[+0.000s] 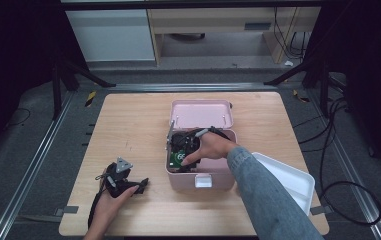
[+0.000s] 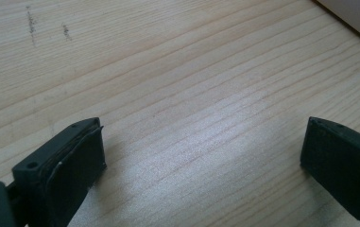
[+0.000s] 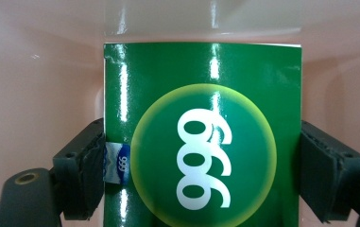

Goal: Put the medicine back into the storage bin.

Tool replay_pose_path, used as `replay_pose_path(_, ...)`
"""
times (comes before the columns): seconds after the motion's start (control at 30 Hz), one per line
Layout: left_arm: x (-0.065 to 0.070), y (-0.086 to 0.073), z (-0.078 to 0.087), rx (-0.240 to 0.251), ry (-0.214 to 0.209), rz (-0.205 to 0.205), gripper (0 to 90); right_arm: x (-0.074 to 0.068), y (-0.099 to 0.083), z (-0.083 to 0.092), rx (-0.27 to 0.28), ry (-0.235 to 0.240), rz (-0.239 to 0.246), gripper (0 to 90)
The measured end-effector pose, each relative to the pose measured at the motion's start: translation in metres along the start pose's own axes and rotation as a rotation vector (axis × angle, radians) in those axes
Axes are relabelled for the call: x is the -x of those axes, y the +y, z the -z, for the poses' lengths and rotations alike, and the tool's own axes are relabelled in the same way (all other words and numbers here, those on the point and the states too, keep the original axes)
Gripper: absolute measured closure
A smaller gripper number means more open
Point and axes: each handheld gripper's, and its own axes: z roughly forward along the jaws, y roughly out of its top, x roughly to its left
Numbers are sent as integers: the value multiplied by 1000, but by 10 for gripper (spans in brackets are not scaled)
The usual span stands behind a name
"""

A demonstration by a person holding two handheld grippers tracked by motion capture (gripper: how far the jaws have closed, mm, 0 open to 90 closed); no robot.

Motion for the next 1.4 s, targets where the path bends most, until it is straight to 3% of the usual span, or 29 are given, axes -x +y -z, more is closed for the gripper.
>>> replay_pose_path(0.67, 0, 0, 0, 0, 0, 0, 0, 2, -7, -5, 27, 13, -27, 139)
replay_pose_path(1.0, 0, 0, 0, 0, 0, 0, 0, 1, -13, 19, 96, -20, -75, 69)
replay_pose_path(1.13, 0, 0, 0, 0, 0, 0, 0, 0, -18, 33, 122, -46, -99, 82)
replay_pose_path(1.4, 0, 0, 0, 1, 0, 0, 0, -4, -34, 67, 229, -117, -157, 87)
